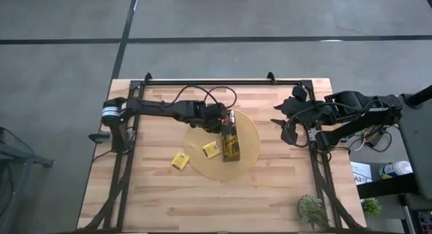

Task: Pick & Place Tea
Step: Put the top yellow tea bag into the middle section of the wooden organizer

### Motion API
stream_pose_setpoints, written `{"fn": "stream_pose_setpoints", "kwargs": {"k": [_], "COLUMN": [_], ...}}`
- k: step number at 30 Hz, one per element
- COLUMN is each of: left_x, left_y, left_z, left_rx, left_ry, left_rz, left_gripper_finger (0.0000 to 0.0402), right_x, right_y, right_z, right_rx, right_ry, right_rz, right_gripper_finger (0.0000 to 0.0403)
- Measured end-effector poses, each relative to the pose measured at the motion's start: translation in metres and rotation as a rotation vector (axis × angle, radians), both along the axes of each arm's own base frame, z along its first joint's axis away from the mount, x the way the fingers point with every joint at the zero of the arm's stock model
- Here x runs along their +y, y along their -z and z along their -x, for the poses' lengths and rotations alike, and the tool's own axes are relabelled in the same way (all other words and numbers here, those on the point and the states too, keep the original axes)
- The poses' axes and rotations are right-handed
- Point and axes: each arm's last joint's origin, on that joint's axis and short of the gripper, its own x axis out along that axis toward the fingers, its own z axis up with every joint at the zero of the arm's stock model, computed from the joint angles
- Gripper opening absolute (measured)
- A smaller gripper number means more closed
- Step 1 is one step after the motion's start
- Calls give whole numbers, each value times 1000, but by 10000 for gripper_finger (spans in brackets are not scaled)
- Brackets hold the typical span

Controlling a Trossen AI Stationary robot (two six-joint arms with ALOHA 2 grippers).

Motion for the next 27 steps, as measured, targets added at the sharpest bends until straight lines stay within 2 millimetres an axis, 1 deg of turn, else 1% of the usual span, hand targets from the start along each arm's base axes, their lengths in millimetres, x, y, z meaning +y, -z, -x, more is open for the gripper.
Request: {"fn": "stream_pose_setpoints", "kwargs": {"k": [4, 7, 15, 20, 23, 27], "left_x": [-4, -5, -5, -4, -4, -4], "left_y": [14, 21, 24, 36, 35, 25], "left_z": [-3, -4, -10, -16, -18, -14], "left_rx": [33, 41, -55, -47, -61, -77], "left_ry": [21, 24, 12, 7, 9, 37], "left_rz": [22, 23, 10, 12, 9, -24], "left_gripper_finger": [1, 0, 0, 0, 0, 0], "right_x": [0, 0, 0, -1, -1, -1], "right_y": [0, 0, 0, 0, 0, 0], "right_z": [0, 0, 0, 0, 0, 0], "right_rx": [-1, -4, -10, -18, -19, -23], "right_ry": [1, 6, 18, 44, 47, 55], "right_rz": [-1, -7, -18, -1, -4, -13], "right_gripper_finger": [219, 219, 219, 219, 219, 219]}}
